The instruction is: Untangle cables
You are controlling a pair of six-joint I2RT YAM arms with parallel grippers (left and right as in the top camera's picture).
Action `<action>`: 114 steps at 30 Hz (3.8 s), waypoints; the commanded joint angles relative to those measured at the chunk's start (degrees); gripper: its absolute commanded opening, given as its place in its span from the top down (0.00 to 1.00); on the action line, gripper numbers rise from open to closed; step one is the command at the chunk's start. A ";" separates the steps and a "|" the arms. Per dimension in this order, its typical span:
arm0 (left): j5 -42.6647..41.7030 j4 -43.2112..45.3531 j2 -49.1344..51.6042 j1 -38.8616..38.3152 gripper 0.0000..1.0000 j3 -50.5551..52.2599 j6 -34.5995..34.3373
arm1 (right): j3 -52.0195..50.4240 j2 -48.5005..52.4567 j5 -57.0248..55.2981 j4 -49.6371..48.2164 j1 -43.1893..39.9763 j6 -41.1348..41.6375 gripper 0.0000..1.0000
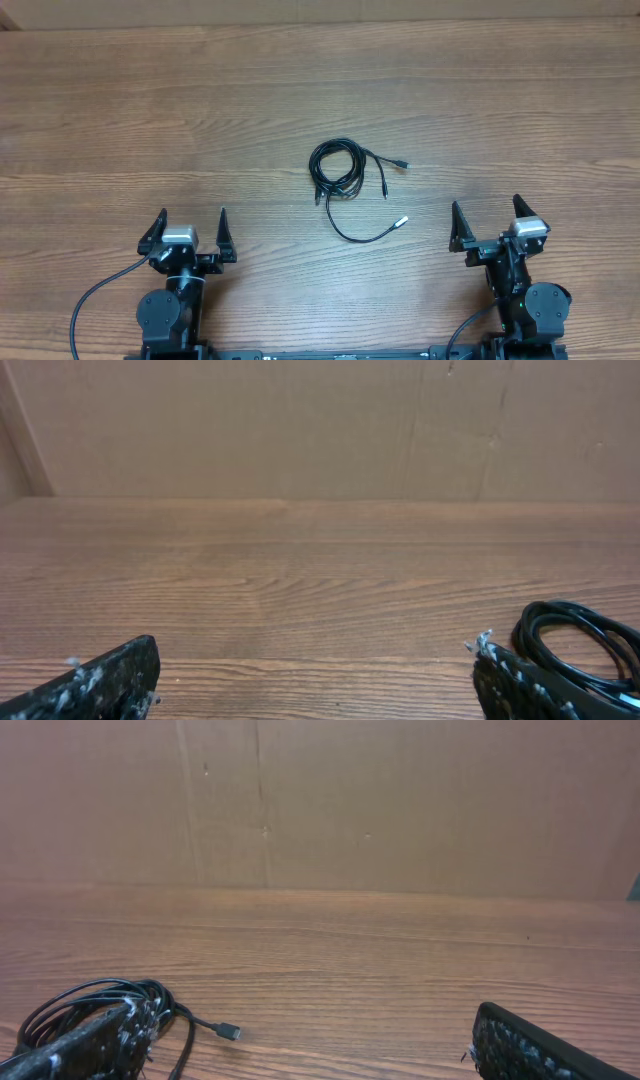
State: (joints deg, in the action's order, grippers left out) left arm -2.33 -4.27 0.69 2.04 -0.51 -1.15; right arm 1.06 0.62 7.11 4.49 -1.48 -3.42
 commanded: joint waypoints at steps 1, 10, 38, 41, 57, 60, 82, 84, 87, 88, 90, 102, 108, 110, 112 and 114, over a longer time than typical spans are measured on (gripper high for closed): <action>-0.46 -0.02 -0.44 0.57 0.00 0.24 -0.33 | -0.61 -0.46 0.04 -0.31 -0.20 -0.28 0.00; -0.46 -0.02 -0.44 0.57 0.00 0.24 -0.33 | -0.61 -0.46 0.04 -0.31 -0.20 -0.28 0.00; -0.46 -0.04 -0.44 0.57 0.00 0.24 -0.33 | -0.61 -0.46 0.04 -0.31 -0.20 -0.28 0.00; 3.76 -0.04 -0.44 0.57 0.00 0.24 3.41 | -0.61 -0.46 0.04 -0.31 -0.20 -0.28 0.00; 4.02 0.13 -0.44 0.57 0.00 0.24 5.42 | -0.61 -0.46 -0.13 -0.31 -0.20 -0.28 0.00; 2.16 0.66 -0.44 0.57 0.00 0.24 5.16 | -0.61 -0.46 0.09 -0.31 -0.15 0.57 0.00; 3.89 -6.32 23.82 0.57 0.00 -18.67 -1.03 | 5.42 3.89 -2.54 9.44 -0.15 0.63 0.00; 2.23 -7.23 28.50 0.57 0.00 -21.88 -1.03 | 6.97 5.60 -2.54 10.67 -0.15 0.90 0.00; 0.04 -10.91 36.09 0.55 0.00 -27.63 -1.01 | 9.88 8.98 -2.60 12.44 -0.15 3.30 0.00; -0.57 -12.41 38.82 0.57 0.00 -29.70 -1.01 | 10.78 10.12 -2.58 12.85 -0.15 3.89 0.00; -1.97 -14.91 43.74 0.57 0.00 -33.44 -1.01 | 12.70 12.92 -2.58 13.27 -0.15 5.60 0.00; -8.94 -16.90 64.48 0.57 0.00 -45.51 -4.81 | 33.68 37.81 -2.51 29.73 -0.15 6.69 0.00; -13.66 -13.40 65.35 0.57 0.01 -45.51 -11.98 | 46.93 48.22 -2.56 39.76 -0.15 6.64 0.00; -13.64 -13.46 65.35 0.57 0.00 -45.51 -13.31 | 48.52 49.44 -2.56 39.01 -0.15 6.62 0.00; -13.55 -13.70 65.37 0.57 0.00 -45.51 -13.22 | 48.50 50.12 -2.62 38.66 -0.15 6.56 0.00; -13.64 -13.68 65.35 0.57 0.00 -45.51 -13.25 | 48.46 51.06 -2.95 37.79 -0.15 6.47 0.00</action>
State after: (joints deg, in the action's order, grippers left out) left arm -14.61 -18.04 66.15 2.15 -44.66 -12.14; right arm 48.31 50.46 5.04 43.03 -1.48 2.98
